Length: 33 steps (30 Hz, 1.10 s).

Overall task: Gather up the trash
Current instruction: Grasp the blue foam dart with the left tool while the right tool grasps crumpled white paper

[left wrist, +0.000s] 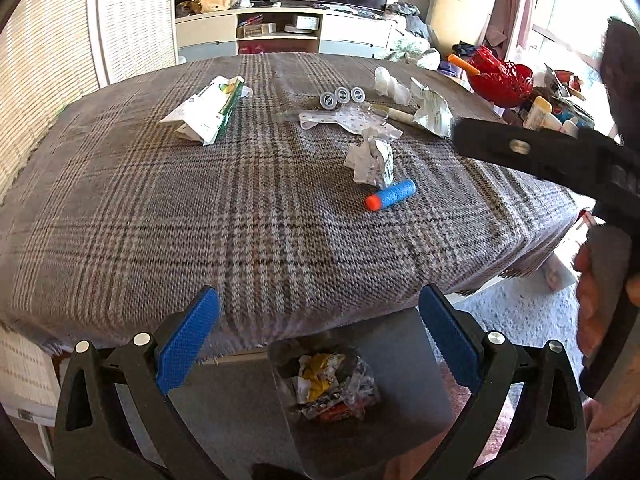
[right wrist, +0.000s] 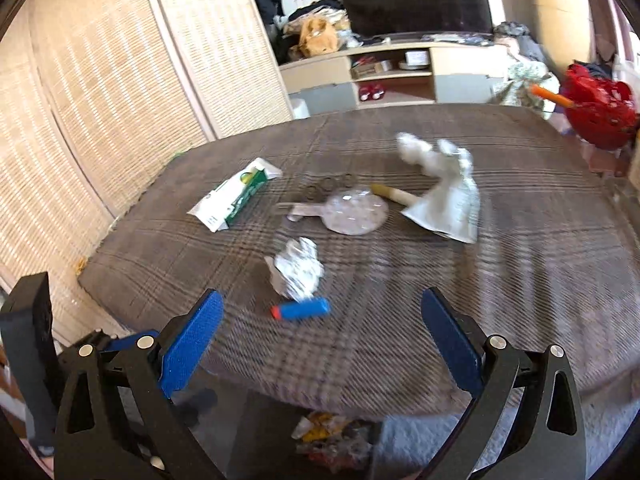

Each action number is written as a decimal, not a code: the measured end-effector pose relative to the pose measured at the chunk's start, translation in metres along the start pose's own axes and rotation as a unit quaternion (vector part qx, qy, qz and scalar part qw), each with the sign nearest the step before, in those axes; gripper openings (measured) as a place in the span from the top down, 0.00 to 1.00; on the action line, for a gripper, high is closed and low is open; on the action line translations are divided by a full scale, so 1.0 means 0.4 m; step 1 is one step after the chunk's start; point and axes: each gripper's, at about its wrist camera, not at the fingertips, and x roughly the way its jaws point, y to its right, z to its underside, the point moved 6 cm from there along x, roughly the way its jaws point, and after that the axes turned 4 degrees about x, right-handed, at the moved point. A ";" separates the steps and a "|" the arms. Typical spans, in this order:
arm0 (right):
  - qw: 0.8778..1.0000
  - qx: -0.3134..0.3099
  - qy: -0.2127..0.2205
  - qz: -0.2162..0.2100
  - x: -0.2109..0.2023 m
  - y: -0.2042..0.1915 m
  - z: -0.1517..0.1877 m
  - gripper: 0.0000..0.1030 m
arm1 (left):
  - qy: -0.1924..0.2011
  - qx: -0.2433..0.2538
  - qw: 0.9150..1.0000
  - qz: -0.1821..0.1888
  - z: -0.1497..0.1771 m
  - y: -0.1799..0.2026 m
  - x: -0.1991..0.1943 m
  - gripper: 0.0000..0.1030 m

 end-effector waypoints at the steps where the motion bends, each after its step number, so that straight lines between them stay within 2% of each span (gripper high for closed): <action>1: 1.000 -0.002 -0.005 -0.002 0.020 -0.009 -0.004 0.04 | 0.000 0.002 1.000 0.000 -0.003 -0.002 0.004 0.08; 6: 0.999 -0.011 -0.031 0.000 0.094 -0.026 -0.007 0.25 | 0.000 0.000 1.000 0.007 -0.025 -0.025 0.027 0.08; 10: 0.999 -0.016 -0.047 0.011 0.145 -0.019 -0.008 0.37 | -0.002 0.003 1.000 0.007 -0.040 -0.040 0.043 0.08; 13: 0.998 -0.022 -0.052 0.014 0.161 -0.014 -0.010 0.60 | -0.004 0.008 1.000 0.013 -0.055 -0.040 0.058 0.09; 14: 0.998 -0.024 -0.051 0.014 0.165 -0.012 -0.012 0.74 | -0.005 0.011 1.000 0.015 -0.061 -0.037 0.063 0.09; 15: 0.998 -0.024 -0.048 0.015 0.163 -0.008 -0.016 0.78 | -0.005 0.013 1.000 0.017 -0.067 -0.034 0.068 0.09; 19: 0.999 -0.012 -0.023 0.024 0.144 0.033 -0.052 0.81 | -0.002 0.023 0.999 0.032 -0.103 -0.007 0.094 0.13; 22: 0.999 -0.007 -0.016 0.038 0.140 0.069 -0.077 0.81 | -0.002 0.036 0.998 0.045 -0.124 0.022 0.115 0.22; 24: 0.999 -0.003 -0.014 0.045 0.136 0.093 -0.085 0.81 | -0.006 0.047 0.998 0.052 -0.130 0.046 0.128 0.32; 31: 0.999 0.011 -0.020 0.049 0.125 0.157 -0.083 0.81 | -0.013 0.080 0.994 0.071 -0.136 0.123 0.162 0.52; 33: 0.999 0.014 -0.023 0.047 0.121 0.166 -0.078 0.81 | -0.012 0.085 0.994 0.074 -0.137 0.137 0.166 0.64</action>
